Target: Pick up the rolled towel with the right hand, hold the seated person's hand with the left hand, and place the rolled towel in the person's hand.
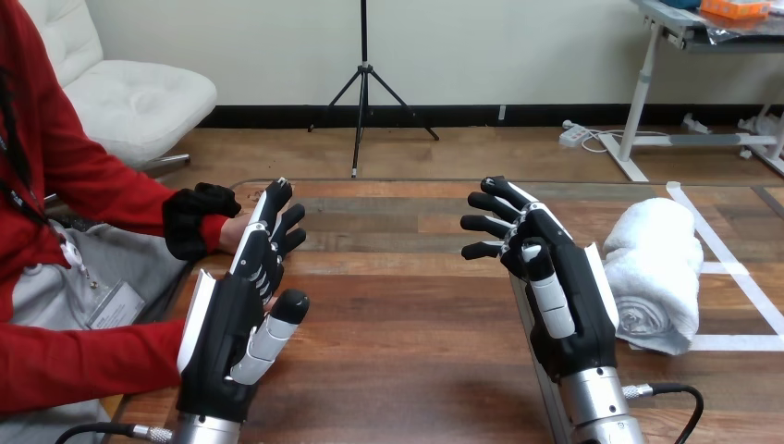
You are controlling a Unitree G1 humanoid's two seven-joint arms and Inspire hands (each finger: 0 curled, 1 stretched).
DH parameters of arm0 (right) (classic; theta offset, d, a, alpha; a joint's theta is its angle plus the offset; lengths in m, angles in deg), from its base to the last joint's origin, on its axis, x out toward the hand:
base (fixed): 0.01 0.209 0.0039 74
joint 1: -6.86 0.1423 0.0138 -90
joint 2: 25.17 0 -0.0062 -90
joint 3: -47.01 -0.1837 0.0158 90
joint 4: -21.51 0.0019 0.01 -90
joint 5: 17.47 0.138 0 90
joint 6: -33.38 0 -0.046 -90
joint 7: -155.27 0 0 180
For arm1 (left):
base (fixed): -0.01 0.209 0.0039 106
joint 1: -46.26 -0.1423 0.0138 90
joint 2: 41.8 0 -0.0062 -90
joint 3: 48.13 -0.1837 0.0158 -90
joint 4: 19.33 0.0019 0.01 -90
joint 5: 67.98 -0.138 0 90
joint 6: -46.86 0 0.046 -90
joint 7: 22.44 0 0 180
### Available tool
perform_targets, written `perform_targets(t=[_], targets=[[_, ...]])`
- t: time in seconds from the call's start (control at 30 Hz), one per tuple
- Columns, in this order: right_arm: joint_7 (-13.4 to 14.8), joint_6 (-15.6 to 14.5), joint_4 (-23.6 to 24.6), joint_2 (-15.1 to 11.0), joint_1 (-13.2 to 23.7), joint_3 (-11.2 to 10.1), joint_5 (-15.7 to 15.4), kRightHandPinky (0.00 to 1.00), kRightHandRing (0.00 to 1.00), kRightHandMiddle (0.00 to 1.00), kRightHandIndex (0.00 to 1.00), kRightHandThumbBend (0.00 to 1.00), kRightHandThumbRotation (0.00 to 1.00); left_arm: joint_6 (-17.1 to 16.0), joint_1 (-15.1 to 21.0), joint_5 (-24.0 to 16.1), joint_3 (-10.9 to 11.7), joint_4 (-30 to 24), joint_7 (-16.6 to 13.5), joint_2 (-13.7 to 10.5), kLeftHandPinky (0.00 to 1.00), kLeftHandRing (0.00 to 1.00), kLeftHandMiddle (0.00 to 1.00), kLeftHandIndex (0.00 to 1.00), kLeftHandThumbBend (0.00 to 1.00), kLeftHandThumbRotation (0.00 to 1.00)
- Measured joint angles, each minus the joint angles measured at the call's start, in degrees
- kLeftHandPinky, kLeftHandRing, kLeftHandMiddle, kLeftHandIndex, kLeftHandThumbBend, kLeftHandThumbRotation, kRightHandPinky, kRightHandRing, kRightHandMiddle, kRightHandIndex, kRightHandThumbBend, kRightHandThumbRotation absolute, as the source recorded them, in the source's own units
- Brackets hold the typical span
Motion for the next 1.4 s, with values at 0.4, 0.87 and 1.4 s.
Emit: perform_targets(t=[0.4, 0.87, 1.4], targets=[[0.0, 0.0, 0.0, -0.01, 0.0, 0.0, 0.0, 0.58, 0.73, 0.79, 0.8, 1.0, 0.84, 0.0, 0.0, 0.0, 0.02, 0.0, 0.0, 0.0, 0.9, 0.94, 0.98, 0.97, 1.0, 0.9], [0.0, 0.0, 0.0, -0.01, 0.0, 0.0, 0.0, 0.58, 0.73, 0.79, 0.8, 1.0, 0.84, 0.0, 0.0, 0.0, 0.02, 0.0, 0.0, 0.0, 0.9, 0.94, 0.98, 0.97, 1.0, 0.9], [0.0, 0.0, 0.0, -0.02, 0.0, 0.0, 0.0, 0.58, 0.73, 0.79, 0.8, 1.0, 0.84, 0.0, 0.0, 0.0, 0.03, 0.0, 0.01, 0.0, 0.9, 0.94, 0.98, 0.97, 1.0, 0.9]])
